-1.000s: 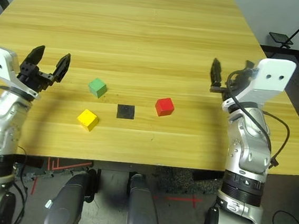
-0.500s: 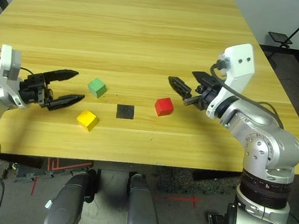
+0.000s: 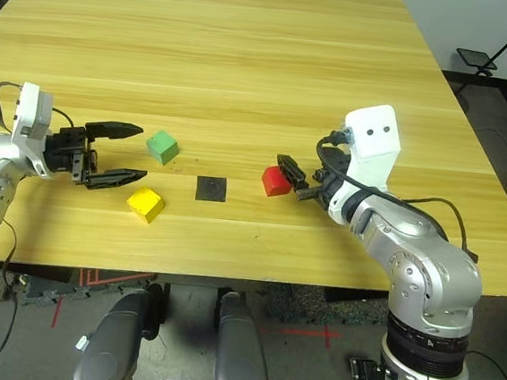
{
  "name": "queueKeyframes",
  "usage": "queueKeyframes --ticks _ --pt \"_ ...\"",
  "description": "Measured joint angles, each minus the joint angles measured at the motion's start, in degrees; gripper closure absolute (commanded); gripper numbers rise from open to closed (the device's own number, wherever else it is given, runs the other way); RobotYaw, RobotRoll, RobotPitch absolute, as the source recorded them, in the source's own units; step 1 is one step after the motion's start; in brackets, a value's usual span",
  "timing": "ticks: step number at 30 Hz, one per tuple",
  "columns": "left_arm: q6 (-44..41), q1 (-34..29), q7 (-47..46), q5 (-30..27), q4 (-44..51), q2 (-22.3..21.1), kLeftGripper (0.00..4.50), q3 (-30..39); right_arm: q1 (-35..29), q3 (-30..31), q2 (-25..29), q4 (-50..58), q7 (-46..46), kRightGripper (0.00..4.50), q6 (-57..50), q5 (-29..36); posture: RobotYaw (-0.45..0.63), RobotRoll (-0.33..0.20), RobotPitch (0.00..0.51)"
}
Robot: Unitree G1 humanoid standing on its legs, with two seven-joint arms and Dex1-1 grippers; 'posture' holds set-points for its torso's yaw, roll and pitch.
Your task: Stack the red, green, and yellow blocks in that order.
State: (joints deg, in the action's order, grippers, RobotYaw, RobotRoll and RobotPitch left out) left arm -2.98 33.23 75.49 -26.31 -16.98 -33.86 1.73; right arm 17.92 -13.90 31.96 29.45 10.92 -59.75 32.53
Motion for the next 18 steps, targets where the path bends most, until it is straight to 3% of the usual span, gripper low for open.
queueKeyframes --ticks 10,18 --pt "0.8 0.8 0.0 1.0 -1.2 1.0 0.02 0.0 -3.1 1.1 -6.3 -0.2 -0.4 0.0 2.4 -1.6 0.13 0.006 0.256" --pt "0.1 0.4 -0.4 1.0 0.6 1.4 0.02 -0.2 -3.2 2.9 -7.8 -0.6 0.2 0.0 4.2 -2.6 0.13 0.006 0.247"
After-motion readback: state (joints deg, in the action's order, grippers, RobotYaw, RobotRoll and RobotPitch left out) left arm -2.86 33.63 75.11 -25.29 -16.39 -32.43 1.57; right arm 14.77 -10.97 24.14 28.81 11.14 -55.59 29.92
